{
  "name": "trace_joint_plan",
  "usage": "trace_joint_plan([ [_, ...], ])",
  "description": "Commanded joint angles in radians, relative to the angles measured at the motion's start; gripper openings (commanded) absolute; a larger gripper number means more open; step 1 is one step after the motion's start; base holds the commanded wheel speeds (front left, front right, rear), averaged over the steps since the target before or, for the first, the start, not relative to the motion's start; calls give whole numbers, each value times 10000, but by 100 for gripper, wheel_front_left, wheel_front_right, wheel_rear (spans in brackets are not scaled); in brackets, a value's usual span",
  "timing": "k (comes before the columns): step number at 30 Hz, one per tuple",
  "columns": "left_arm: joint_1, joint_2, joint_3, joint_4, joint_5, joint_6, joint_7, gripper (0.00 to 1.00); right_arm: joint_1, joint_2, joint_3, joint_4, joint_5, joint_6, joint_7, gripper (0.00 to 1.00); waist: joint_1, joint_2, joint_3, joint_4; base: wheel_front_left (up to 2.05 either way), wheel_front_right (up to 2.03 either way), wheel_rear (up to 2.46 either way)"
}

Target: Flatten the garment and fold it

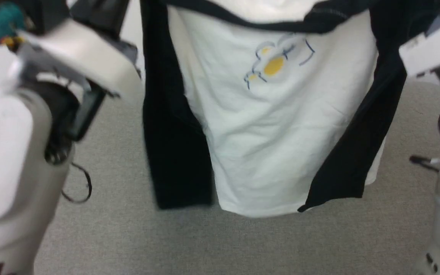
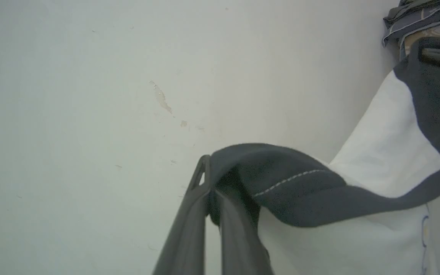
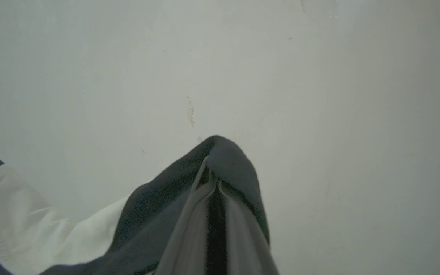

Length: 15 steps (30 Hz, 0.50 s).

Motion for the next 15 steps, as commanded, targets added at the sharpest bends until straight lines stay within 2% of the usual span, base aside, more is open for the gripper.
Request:
trace_joint_plan([
  [1,-342,-17,92,218,-151,-44,126,0,-309,-128,58,173,66,-9,141,0,1,0,38,-31,0,0,0],
  [8,-1538,28,120,1426,-332,-200,850,0,-1600,-231,40,1229,326,-9,972,0,1,0,490,-209,0,0,0],
  [12,-2254,143,102,2014,-148,-260,1032,0,-2383,-183,-69,1951,275,-9,1316,0,1,0,1154,-331,0,0,0],
  [15,-2987,172,109,2546,125,-255,942,0,-3218,-203,-34,2505,-84,-9,1191,0,1,0,1875,-415,0,0,0],
])
